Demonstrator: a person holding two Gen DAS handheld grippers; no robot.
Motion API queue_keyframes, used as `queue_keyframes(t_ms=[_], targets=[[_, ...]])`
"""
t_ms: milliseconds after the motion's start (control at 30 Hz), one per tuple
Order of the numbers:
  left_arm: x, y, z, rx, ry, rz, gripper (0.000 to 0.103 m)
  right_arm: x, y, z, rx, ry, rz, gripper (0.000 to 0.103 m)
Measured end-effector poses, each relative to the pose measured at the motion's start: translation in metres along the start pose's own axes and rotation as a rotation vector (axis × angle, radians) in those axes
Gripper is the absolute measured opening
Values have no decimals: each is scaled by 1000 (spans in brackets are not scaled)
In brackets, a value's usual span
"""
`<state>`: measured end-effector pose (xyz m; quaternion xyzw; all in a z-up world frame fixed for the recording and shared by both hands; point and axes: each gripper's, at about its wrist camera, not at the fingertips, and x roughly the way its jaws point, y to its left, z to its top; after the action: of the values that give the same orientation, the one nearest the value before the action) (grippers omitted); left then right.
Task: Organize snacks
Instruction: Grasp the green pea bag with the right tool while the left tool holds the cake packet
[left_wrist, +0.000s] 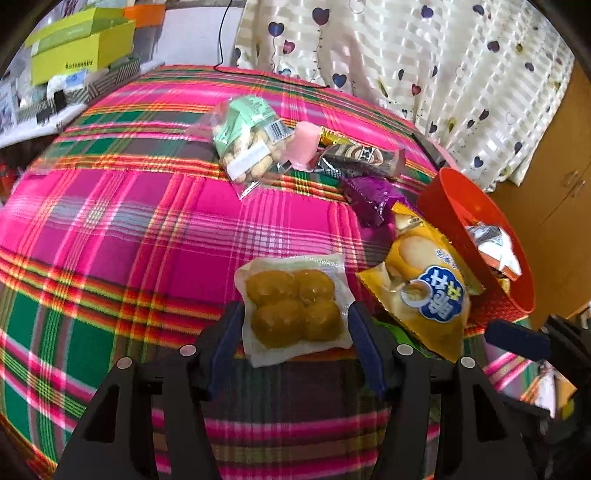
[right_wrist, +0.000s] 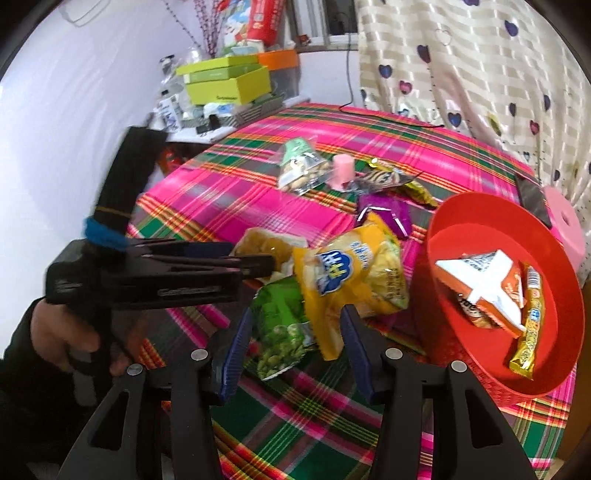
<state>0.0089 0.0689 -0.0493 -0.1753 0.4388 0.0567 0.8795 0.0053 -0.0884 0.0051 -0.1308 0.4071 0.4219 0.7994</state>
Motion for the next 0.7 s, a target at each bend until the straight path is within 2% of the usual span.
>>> queue_keyframes(t_ms=[267,567,700], targets=[[-7,6,-8,54,-36,22,56,14,4,-5,-15,41,18,48],[-23,35,-17,6,-51,57,55,32,20,-1,-93,73,39,48],[-26,42,-19,-8,-54,51,55,44,30,1,-139,100,21,48]])
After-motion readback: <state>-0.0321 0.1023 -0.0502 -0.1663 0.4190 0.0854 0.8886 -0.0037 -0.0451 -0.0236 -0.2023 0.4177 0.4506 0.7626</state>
